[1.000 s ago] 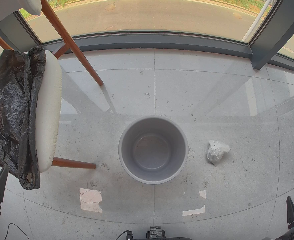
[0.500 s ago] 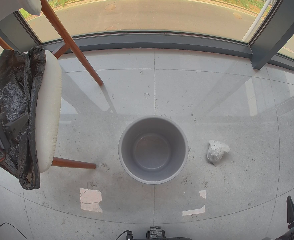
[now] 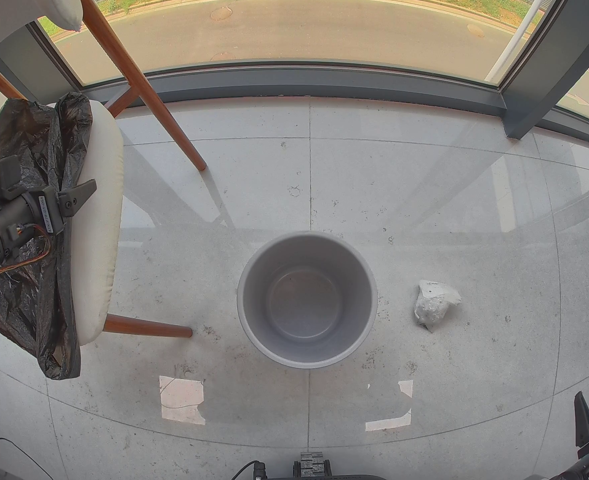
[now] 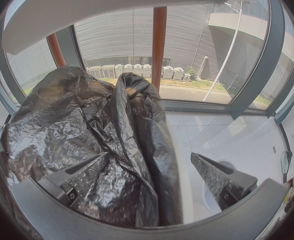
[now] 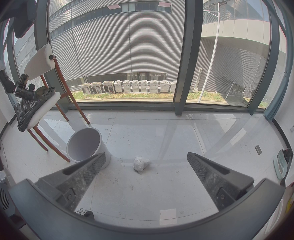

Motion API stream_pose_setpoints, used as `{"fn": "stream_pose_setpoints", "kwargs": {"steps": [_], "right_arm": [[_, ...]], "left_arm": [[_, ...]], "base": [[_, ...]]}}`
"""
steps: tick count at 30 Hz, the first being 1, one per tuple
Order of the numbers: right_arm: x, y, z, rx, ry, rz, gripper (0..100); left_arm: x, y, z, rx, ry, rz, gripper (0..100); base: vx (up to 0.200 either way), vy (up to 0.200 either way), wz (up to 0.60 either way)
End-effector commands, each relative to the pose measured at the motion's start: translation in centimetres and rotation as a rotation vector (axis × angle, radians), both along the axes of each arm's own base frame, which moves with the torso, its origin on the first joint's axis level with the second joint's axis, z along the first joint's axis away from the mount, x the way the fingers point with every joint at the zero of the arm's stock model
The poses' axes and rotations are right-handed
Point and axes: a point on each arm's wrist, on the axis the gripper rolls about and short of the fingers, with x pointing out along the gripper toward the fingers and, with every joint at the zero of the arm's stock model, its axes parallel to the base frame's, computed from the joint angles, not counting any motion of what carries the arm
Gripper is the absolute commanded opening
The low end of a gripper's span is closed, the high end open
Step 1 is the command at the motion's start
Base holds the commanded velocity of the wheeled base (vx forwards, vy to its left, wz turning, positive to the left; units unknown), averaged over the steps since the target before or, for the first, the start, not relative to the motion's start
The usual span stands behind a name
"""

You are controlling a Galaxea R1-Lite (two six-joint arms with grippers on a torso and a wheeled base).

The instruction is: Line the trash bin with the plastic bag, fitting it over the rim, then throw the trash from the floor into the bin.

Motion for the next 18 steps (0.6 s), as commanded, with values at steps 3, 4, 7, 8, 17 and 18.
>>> {"fn": "stream_pose_setpoints", "kwargs": {"steps": [3, 4, 7, 8, 17, 18], "right_arm": [[0.1, 0.0, -0.5, 0.0, 0.011, 0.001, 100], [0.1, 0.0, -0.5, 0.0, 0.012, 0.001, 100], [0.1, 0.0, -0.5, 0.0, 0.011, 0.001, 100], [0.1, 0.0, -0.5, 0.0, 0.011, 0.001, 100], [0.1, 0.0, -0.5, 0.0, 0.012, 0.001, 100], [0.1, 0.0, -0.5, 0.002, 0.012, 0.001, 100]], "left_arm": [[2.2, 0.4, -1.4, 0.006, 0.042, 0.014, 0], [2.2, 0.4, -1.4, 0.006, 0.039, 0.014, 0], [2.0, 0.3, -1.0, 0.006, 0.023, 0.009, 0], [2.0, 0.3, -0.8, 0.006, 0.02, 0.008, 0], [-4.6, -0.9, 1.8, -0.002, -0.035, -0.12, 0], [-5.9, -1.2, 2.1, -0.004, -0.032, -0.16, 0]], "base": [[0.0, 0.0, 0.0], [0.0, 0.0, 0.0], [0.0, 0.0, 0.0], [0.0, 0.0, 0.0], [0.0, 0.0, 0.0], [0.0, 0.0, 0.0]]}}
